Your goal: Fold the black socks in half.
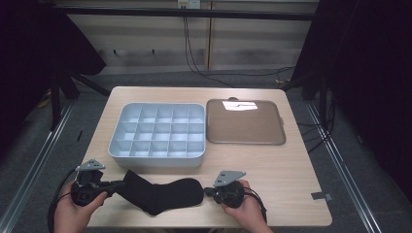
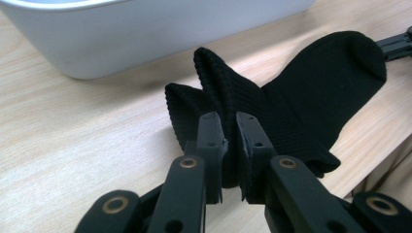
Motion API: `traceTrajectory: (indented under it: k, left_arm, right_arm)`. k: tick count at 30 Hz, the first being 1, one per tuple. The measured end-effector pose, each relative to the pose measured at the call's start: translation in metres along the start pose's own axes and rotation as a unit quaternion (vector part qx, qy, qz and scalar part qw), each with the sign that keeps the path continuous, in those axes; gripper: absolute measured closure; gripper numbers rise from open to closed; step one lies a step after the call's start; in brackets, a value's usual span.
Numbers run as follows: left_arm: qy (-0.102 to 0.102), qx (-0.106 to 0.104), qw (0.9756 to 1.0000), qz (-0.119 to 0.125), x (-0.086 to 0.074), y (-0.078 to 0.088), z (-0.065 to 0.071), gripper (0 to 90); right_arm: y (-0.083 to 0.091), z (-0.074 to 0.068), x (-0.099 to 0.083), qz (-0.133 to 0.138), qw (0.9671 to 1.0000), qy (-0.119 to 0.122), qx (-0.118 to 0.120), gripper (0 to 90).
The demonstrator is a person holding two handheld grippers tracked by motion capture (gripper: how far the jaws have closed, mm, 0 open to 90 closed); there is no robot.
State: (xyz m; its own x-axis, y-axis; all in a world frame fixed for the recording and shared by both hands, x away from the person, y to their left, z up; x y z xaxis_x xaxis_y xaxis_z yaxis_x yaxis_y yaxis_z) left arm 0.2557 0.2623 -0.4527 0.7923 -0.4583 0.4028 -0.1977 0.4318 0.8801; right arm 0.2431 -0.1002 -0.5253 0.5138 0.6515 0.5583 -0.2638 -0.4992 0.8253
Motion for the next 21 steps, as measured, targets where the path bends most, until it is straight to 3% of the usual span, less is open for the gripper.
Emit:
traceTrajectory:
  k: [6, 16, 21]
  left_arm:
    - [-0.01, -0.004, 0.9999, -0.002, 0.004, 0.002, 0.006, 82.2]
    - [0.0, -0.015, 0.9999, -0.003, 0.007, 0.005, 0.01, 82.3]
    - [-0.007, -0.014, 0.9999, -0.005, 0.01, 0.008, 0.013, 82.5]
  right_arm:
    - [-0.001, 0.0, 0.0, 0.002, 1.0, -0.003, 0.002, 90.0]
    - [-0.001, -0.001, 0.0, 0.004, 0.9999, -0.01, 0.007, 89.9]
    - [-0.001, -0.002, 0.001, 0.003, 0.9999, -0.009, 0.006, 89.9]
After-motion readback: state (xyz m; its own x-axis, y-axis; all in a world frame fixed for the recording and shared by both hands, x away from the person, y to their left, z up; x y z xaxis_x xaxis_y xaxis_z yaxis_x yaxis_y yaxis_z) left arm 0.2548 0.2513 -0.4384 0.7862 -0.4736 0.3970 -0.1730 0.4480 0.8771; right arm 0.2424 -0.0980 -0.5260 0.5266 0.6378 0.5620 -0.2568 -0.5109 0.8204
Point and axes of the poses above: each handheld gripper's, and its own axes: y roughly backward along the jaws, x roughly out of its top, z roughly to its right, the point moved 3 cm from there along -y, roughly forward along the jaws, and after that the axes turned 14 degrees about -z, right-handed, at the moved point
